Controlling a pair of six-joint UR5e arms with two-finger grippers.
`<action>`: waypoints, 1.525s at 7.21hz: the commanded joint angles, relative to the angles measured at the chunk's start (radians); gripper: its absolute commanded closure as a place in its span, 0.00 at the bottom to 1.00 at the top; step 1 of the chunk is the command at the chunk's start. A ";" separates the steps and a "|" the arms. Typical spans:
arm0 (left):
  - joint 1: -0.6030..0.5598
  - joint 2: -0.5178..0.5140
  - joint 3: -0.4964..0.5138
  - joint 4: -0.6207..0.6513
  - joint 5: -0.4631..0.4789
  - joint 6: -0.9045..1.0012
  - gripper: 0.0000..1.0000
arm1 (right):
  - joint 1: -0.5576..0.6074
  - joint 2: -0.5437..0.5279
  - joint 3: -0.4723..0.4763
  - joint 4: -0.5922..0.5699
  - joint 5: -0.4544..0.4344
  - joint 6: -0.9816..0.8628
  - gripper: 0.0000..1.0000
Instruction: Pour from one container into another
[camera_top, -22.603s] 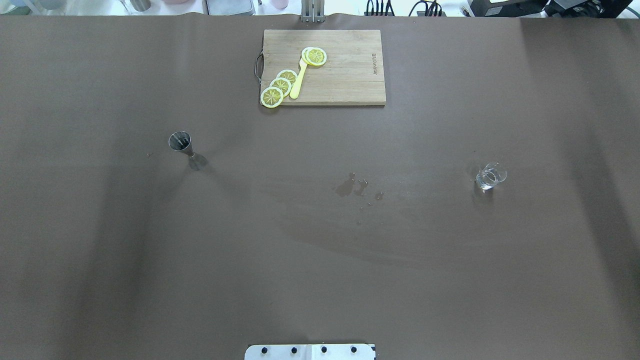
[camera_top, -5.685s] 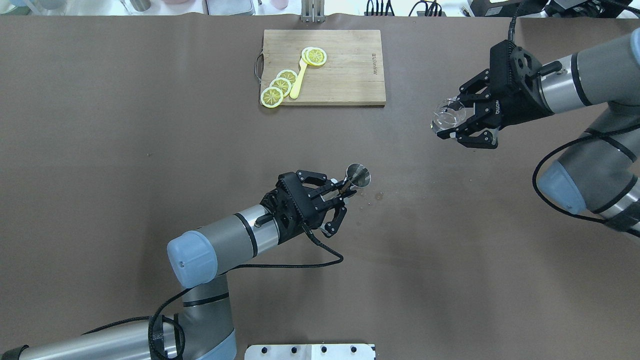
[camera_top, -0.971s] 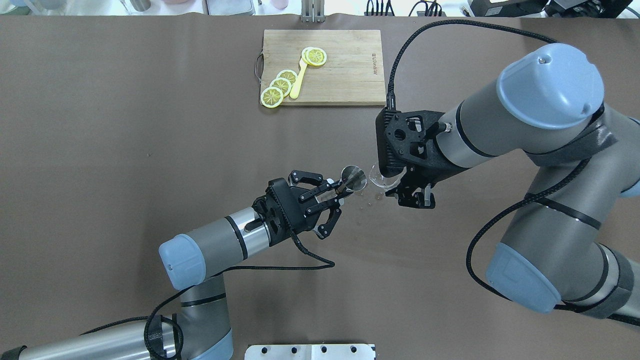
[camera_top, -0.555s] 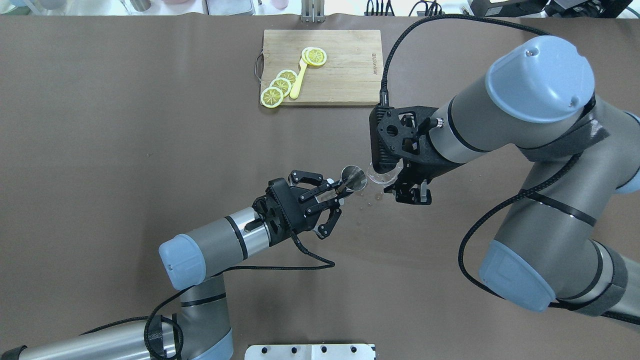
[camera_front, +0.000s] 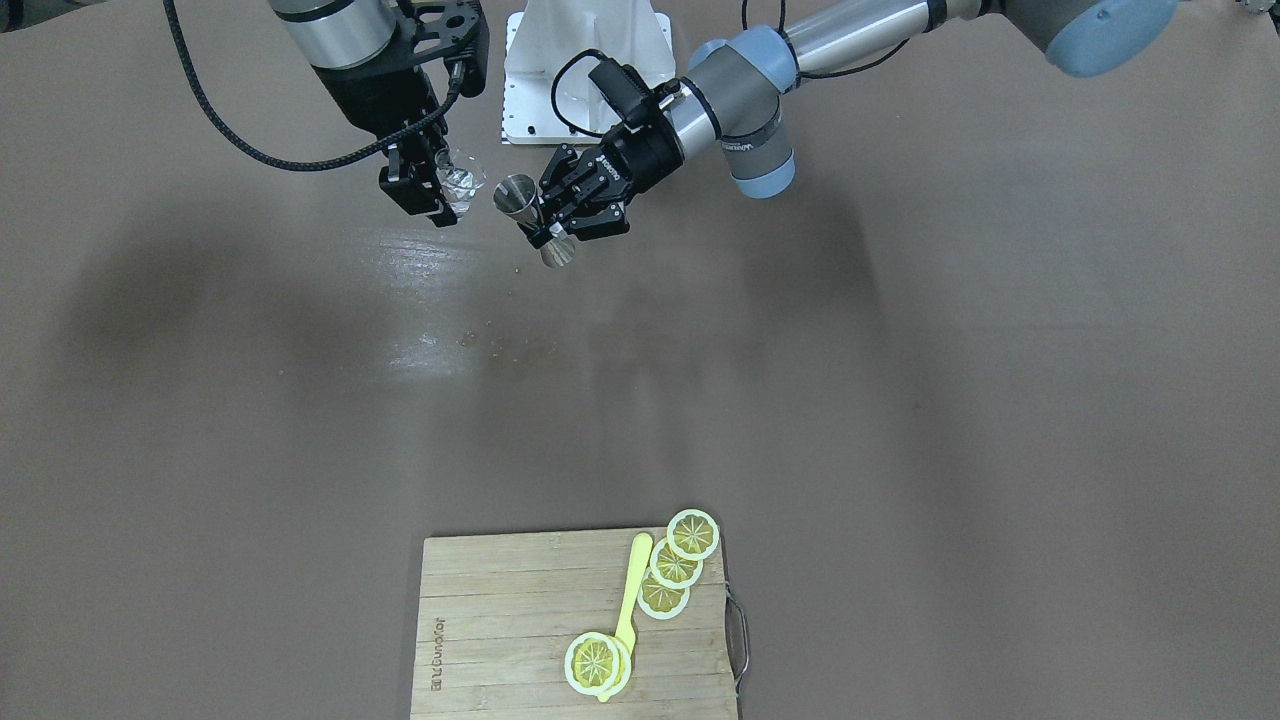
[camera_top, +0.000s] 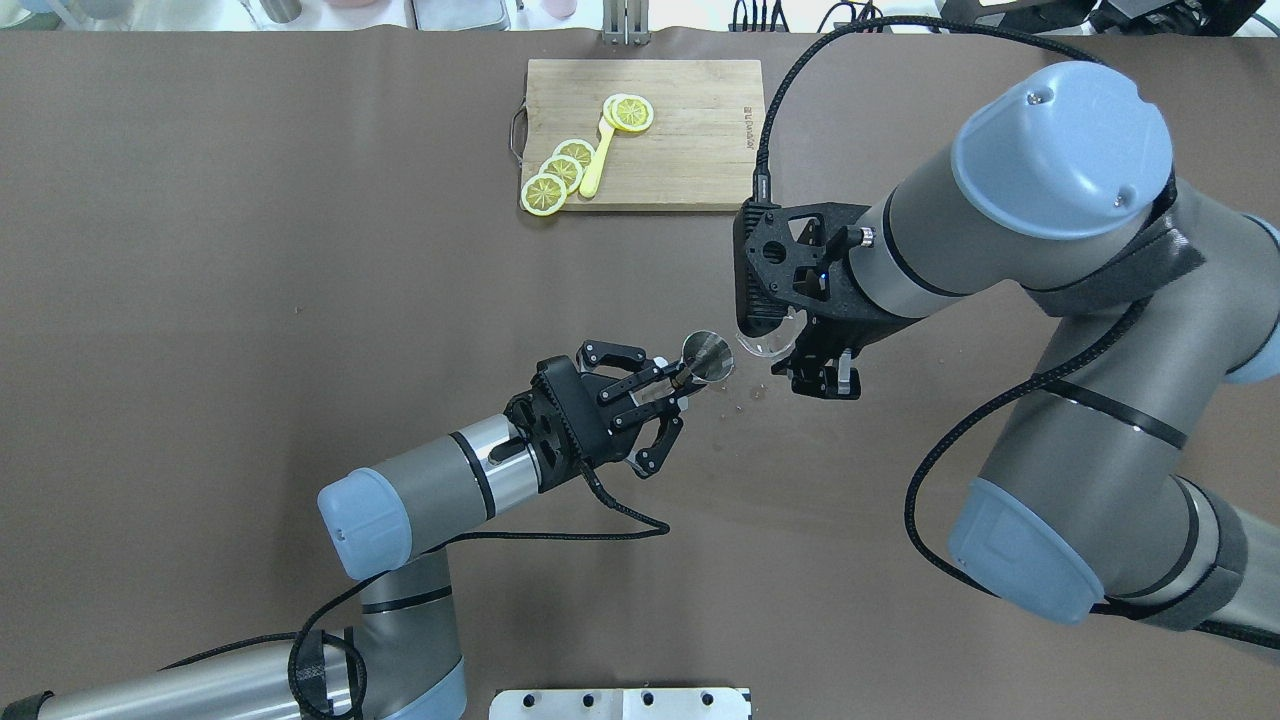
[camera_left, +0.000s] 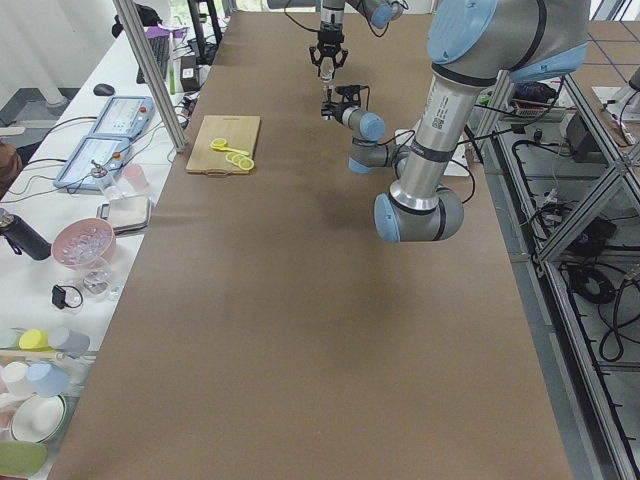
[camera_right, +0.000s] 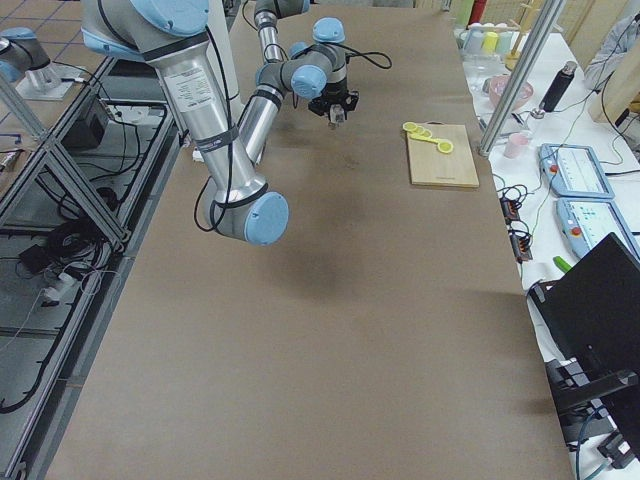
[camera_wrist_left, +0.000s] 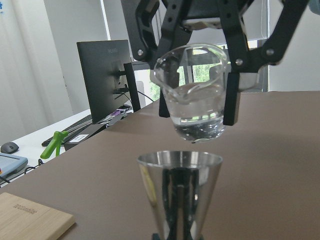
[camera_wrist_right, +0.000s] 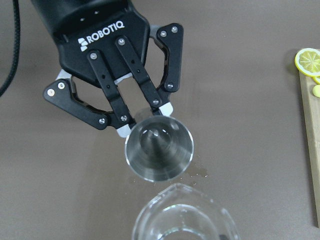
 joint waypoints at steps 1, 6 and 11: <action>0.000 0.000 0.000 -0.001 0.000 0.000 1.00 | -0.002 0.017 -0.001 -0.034 -0.017 0.000 1.00; 0.000 0.000 0.002 -0.001 0.000 0.000 1.00 | -0.035 0.060 -0.003 -0.113 -0.081 0.000 1.00; -0.002 0.000 0.002 -0.001 0.000 0.000 1.00 | -0.065 0.093 -0.003 -0.206 -0.144 0.000 1.00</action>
